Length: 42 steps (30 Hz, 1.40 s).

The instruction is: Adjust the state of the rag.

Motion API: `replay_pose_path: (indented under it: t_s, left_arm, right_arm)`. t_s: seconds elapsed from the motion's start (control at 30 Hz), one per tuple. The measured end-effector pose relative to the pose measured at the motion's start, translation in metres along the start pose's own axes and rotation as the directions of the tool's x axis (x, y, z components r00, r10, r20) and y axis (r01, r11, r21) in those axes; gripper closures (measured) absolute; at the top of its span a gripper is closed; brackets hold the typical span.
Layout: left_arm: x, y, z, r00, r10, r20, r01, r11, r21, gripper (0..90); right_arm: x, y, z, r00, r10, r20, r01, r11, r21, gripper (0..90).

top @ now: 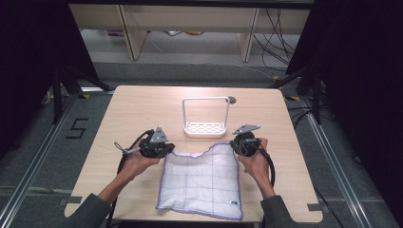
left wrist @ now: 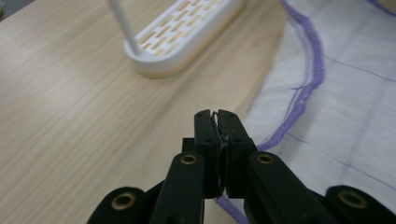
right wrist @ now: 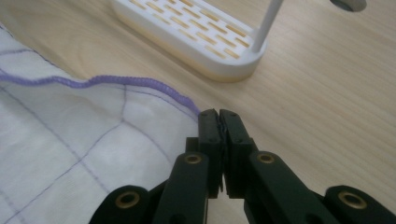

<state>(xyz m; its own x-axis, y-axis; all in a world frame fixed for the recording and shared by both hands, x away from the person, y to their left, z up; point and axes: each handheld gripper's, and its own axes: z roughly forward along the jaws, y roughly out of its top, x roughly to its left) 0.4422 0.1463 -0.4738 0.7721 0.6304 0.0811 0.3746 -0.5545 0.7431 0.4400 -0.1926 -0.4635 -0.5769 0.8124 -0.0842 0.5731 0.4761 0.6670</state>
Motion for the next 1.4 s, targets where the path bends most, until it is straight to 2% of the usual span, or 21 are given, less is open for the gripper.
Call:
replay_pose_path:
  t_s: [0.1,0.23,0.27,0.37,0.43,0.5,0.57,0.63,0.73,0.77,0.8,0.83,0.87,0.93,0.97,1.0,1.03,1.13,1.2,1.27,1.4]
  left_arm:
    - [0.018,-0.008,0.015,0.9948,-0.102,-0.003,0.102,0.9947,0.014,86.7]
    - [0.029,-0.020,0.029,0.9777,-0.210,0.007,0.210,0.9777,0.010,85.5]
    - [0.030,-0.021,0.030,0.9770,-0.213,0.005,0.213,0.9770,0.013,81.4]
    - [0.032,-0.022,0.022,0.9591,-0.282,-0.016,0.283,0.9592,0.010,56.4]
    - [0.031,-0.022,0.012,0.9585,-0.284,-0.027,0.284,0.9589,0.002,47.7]
    - [0.025,-0.026,-0.006,0.9667,-0.255,-0.022,0.255,0.9669,-0.006,45.3]
    - [0.016,-0.030,-0.017,0.9707,-0.240,-0.007,0.240,0.9707,-0.013,41.6]
    - [-0.003,-0.038,-0.032,0.9761,-0.215,0.029,0.216,0.9760,-0.026,41.5]
    - [-0.030,-0.051,-0.047,0.9840,-0.151,0.094,0.152,0.9883,-0.004,40.8]
    - [-0.041,-0.056,-0.051,0.9831,-0.140,0.118,0.142,0.9899,-0.007,40.8]
    - [-0.050,-0.062,-0.056,0.9828,-0.121,0.140,0.122,0.9925,-0.002,40.8]
    - [-0.063,-0.068,-0.060,0.9783,-0.128,0.162,0.130,0.9915,0.000,40.9]
    - [-0.069,-0.072,-0.065,0.9810,-0.091,0.171,0.090,0.9959,0.013,41.1]
    - [-0.086,-0.082,-0.070,0.9790,-0.086,0.185,0.086,0.9962,0.008,41.3]
    - [-0.091,-0.085,-0.072,0.9781,-0.088,0.188,0.087,0.9961,0.016,41.3]
    - [-0.091,-0.087,-0.074,0.9807,-0.049,0.189,0.043,0.9985,0.033,41.3]
    - [-0.094,-0.091,-0.074,0.9819,-0.051,0.183,0.044,0.9983,0.039,41.3]
    - [-0.098,-0.096,-0.077,0.9838,-0.028,0.177,0.018,0.9983,0.056,41.6]
    - [-0.101,-0.097,-0.077,0.9842,-0.039,0.173,0.031,0.9983,0.048,42.1]
    - [-0.102,-0.097,-0.079,0.9865,-0.003,0.164,-0.006,0.9986,0.053,44.0]
    - [-0.108,-0.100,-0.075,0.9830,0.007,0.183,-0.021,0.9972,0.072,49.8]
  right_arm:
    - [-0.008,0.000,0.014,0.9997,0.023,0.007,-0.023,0.999,0.043,88.5]
    - [-0.016,-0.003,0.036,0.9997,0.013,0.018,-0.015,0.997,0.080,87.4]
    - [-0.017,-0.003,0.041,0.9999,0.008,0.010,-0.008,0.997,0.074,85.9]
    - [-0.017,-0.002,0.042,0.9993,0.020,0.032,-0.023,0.996,0.082,71.4]
    - [-0.014,-0.002,0.032,0.9963,0.037,0.077,-0.042,0.997,0.067,63.5]
    - [-0.013,-0.004,0.019,0.9958,0.046,0.078,-0.050,0.998,0.043,58.2]
    - [-0.009,-0.008,0.003,0.9965,0.056,0.062,-0.058,0.998,0.032,53.4]
    - [-0.003,-0.011,-0.011,0.9972,0.052,0.055,-0.053,0.998,0.018,50.7]
    - [0.012,-0.024,-0.033,0.9983,0.056,-0.019,-0.056,0.998,-0.007,48.4]
    - [0.026,-0.035,-0.043,0.9976,0.039,-0.057,-0.039,0.999,-0.003,47.6]
    - [0.026,-0.035,-0.043,0.9976,0.039,-0.057,-0.039,0.999,-0.003,47.6]
    - [0.033,-0.042,-0.048,0.9960,0.040,-0.081,-0.039,0.999,0.007,46.9]
    - [0.042,-0.050,-0.052,0.9926,0.034,-0.117,-0.033,0.999,0.016,46.9]
    - [0.053,-0.063,-0.058,0.9886,0.005,-0.151,-0.002,1.000,0.019,46.9]
    - [0.061,-0.069,-0.063,0.9883,0.028,-0.150,-0.023,0.999,0.035,46.9]
    - [0.065,-0.074,-0.066,0.9870,0.022,-0.159,-0.015,0.999,0.043,46.9]
    - [0.067,-0.077,-0.068,0.9885,-0.003,-0.151,0.007,1.000,0.026,46.9]
    - [0.079,-0.090,-0.078,0.9862,0.005,-0.166,0.001,0.999,0.039,46.9]
    - [0.084,-0.098,-0.079,0.9871,-0.004,-0.160,0.007,1.000,0.017,46.9]
    - [0.089,-0.103,-0.083,0.9853,0.010,-0.170,-0.001,0.999,0.054,47.0]
    - [0.097,-0.113,-0.085,0.9834,0.018,-0.181,0.000,0.995,0.100,47.7]
